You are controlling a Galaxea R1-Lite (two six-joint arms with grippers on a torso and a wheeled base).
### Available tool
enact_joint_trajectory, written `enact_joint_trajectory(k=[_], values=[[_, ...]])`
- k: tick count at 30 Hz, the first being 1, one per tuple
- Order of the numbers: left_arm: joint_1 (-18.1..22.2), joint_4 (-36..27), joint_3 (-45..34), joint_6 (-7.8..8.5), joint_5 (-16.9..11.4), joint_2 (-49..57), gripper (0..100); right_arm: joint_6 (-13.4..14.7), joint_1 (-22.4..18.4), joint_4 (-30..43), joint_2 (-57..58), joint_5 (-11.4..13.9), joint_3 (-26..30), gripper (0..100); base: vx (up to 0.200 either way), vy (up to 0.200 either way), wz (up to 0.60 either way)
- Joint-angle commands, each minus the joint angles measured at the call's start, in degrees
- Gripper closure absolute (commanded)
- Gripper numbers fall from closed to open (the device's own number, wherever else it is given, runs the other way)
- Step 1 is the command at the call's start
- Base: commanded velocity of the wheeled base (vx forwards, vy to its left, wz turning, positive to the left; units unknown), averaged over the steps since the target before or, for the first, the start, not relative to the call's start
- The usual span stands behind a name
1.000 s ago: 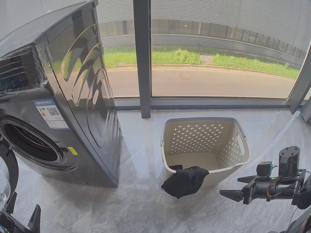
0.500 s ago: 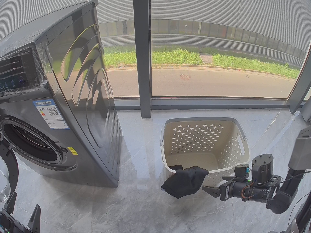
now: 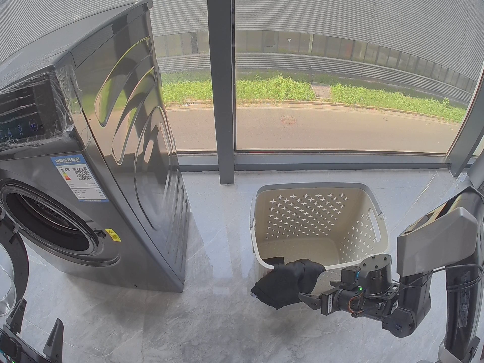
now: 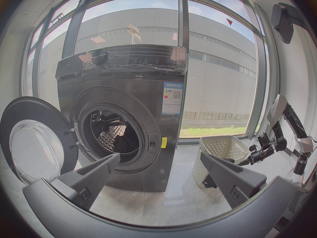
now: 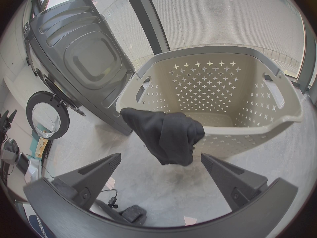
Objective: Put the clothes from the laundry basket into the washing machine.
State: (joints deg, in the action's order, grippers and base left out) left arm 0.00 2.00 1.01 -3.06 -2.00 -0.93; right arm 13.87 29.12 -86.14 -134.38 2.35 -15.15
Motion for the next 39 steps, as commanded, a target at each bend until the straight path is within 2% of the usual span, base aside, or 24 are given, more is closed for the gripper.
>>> enact_joint_trajectory(k=[1,7,11,13,16,24,25,32,39], values=[[0.0,0.0,-0.2,-0.02,0.1,0.9,0,0.2,0.0,0.2,-4.1,-0.1,-5.2,0,0.0,0.0,0.0],[0.0,0.0,-0.3,-0.02,0.0,0.9,0,0.3,0.1,0.4,-5.6,-0.2,-9.7,0,0.0,0.0,0.0],[0.0,0.0,-0.2,-0.02,0.0,0.9,0,0.5,0.2,1.4,-5.6,-1.2,-11.8,0,0.0,0.0,0.0],[0.0,0.0,-0.2,-0.02,0.0,0.9,0,1.4,0.2,2.2,-5.5,-1.4,-12.9,0,0.0,0.0,0.0],[0.0,0.0,-0.2,-0.1,0.1,0.9,0,2.4,0.3,2.7,-5.5,-1.6,-14.0,0,0.0,0.0,0.0],[0.0,0.0,-0.2,-0.46,0.1,0.9,0,2.5,0.9,2.7,-5.9,-2.3,-14.9,0,0.0,0.0,0.0],[0.0,0.0,-0.2,-0.46,0.1,0.9,0,2.5,1.1,2.6,-5.9,-2.5,-14.9,100,0.0,0.0,0.0],[0.0,0.0,-0.2,-0.72,0.1,0.9,0,2.5,1.7,2.2,-5.7,-2.6,-13.8,100,0.0,0.0,0.0],[0.0,0.0,-0.2,-1.07,0.1,0.9,0,2.8,4.3,0.4,-2.6,-2.7,-9.4,100,0.0,0.0,0.0]])
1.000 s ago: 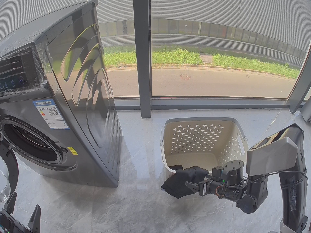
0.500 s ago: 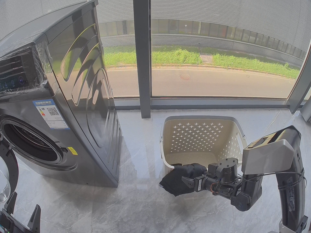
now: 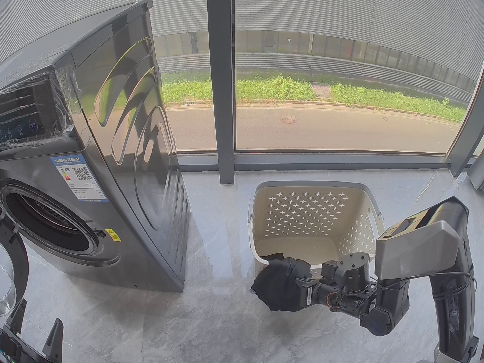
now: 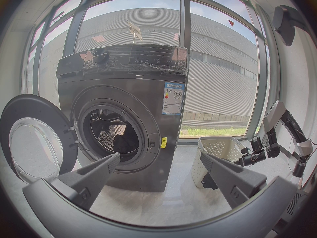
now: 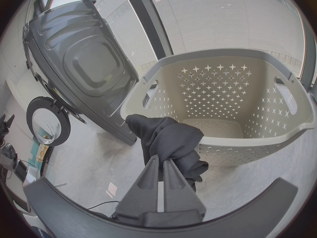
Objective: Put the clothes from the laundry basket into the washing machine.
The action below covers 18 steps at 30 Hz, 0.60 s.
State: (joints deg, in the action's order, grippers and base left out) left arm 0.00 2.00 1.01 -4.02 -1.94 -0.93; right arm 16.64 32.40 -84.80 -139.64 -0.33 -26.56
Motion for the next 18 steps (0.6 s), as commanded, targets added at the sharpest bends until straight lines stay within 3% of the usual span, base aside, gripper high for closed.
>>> enact_joint_trajectory(k=[1,9,18], values=[[0.0,0.0,-0.2,-0.11,0.0,0.9,0,0.1,1.1,-1.3,3.4,-0.1,2.7,100,0.0,0.0,0.0],[0.0,0.1,-0.2,-0.02,0.1,0.9,0,0.0,0.8,-1.3,13.3,-0.2,6.4,100,0.0,0.0,0.0],[0.0,0.1,-0.2,-0.02,0.0,0.9,0,0.0,0.6,-2.0,12.8,-0.1,6.7,100,0.0,0.0,0.0]])
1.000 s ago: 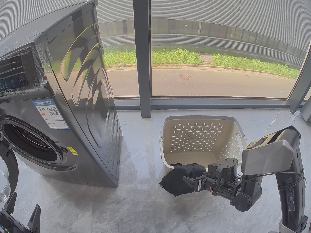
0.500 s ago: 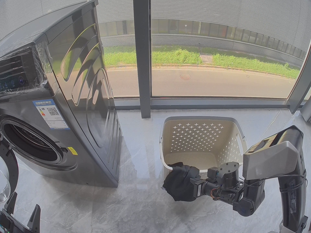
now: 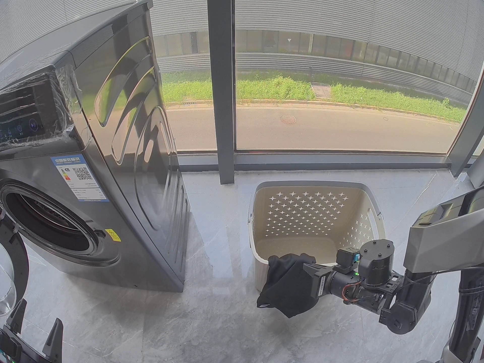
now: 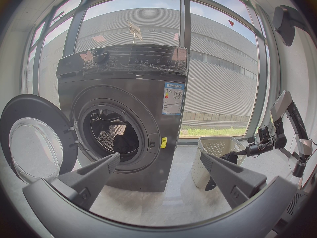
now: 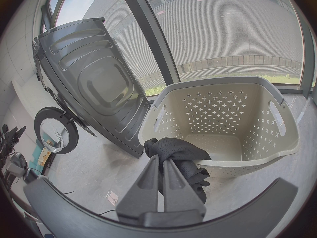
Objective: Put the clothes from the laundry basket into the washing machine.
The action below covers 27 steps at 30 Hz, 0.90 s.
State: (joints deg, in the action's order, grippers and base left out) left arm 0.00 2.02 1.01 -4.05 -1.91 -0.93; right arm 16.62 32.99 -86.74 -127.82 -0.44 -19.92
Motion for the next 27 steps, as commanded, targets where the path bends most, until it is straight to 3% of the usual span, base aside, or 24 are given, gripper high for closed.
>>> enact_joint_trajectory(k=[1,3,4,12,21,27], values=[[0.0,0.1,-0.2,-0.08,0.0,0.9,0,0.0,0.0,0.0,0.7,0.0,-0.1,100,0.0,0.0,0.0],[0.0,0.1,-0.2,-0.08,0.0,0.9,0,0.0,-0.1,0.0,-0.4,0.0,-0.4,100,0.0,0.0,0.0],[0.0,0.1,-0.2,-0.08,0.0,0.9,0,0.0,-0.1,0.0,-1.0,0.0,-0.6,0,0.0,0.0,0.0],[0.0,0.1,-0.2,-0.08,0.1,0.9,0,-1.0,-1.8,-1.9,-7.5,0.5,-2.5,0,0.0,0.0,0.0],[0.0,0.0,-0.2,-0.17,0.0,0.9,0,-6.1,-2.8,-1.2,-12.0,1.2,-6.4,0,0.0,0.0,0.0],[0.0,0.0,-0.1,-0.17,0.0,0.9,0,-7.6,-2.8,-1.2,-14.4,1.3,-8.3,0,0.0,0.0,0.0]])
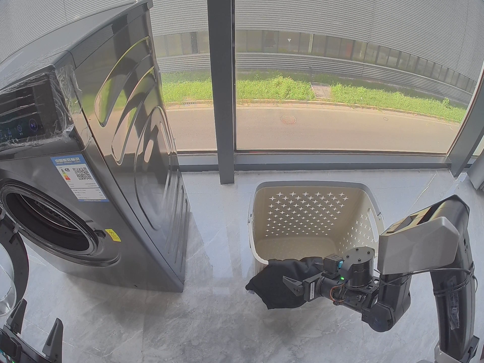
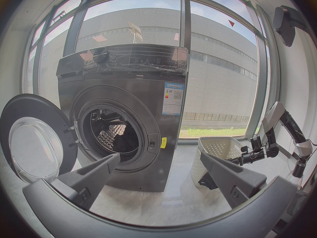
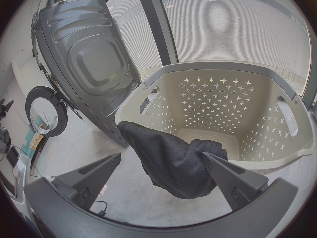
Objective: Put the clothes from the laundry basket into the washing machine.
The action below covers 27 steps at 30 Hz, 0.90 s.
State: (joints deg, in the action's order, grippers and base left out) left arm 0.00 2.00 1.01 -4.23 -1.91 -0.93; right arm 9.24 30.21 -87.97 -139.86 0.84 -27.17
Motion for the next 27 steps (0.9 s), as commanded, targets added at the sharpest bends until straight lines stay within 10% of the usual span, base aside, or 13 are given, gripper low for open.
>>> enact_joint_trajectory(k=[1,6,7,27], values=[[0.0,0.0,-0.2,0.01,0.0,0.9,0,-0.4,0.0,0.1,-2.4,0.0,-1.0,0,0.0,0.0,0.0],[0.0,0.0,-0.1,-0.08,0.0,0.9,0,-1.0,0.0,-0.5,-3.8,0.0,-2.5,0,0.0,0.0,0.0],[0.0,0.0,-0.1,-0.08,0.0,0.9,0,-1.0,0.1,-0.5,-3.8,0.0,-2.9,100,0.0,0.0,0.0],[0.0,-0.1,-0.1,-0.08,0.0,0.9,0,-0.8,0.7,-0.5,2.6,0.0,-1.0,100,0.0,0.0,0.0]])
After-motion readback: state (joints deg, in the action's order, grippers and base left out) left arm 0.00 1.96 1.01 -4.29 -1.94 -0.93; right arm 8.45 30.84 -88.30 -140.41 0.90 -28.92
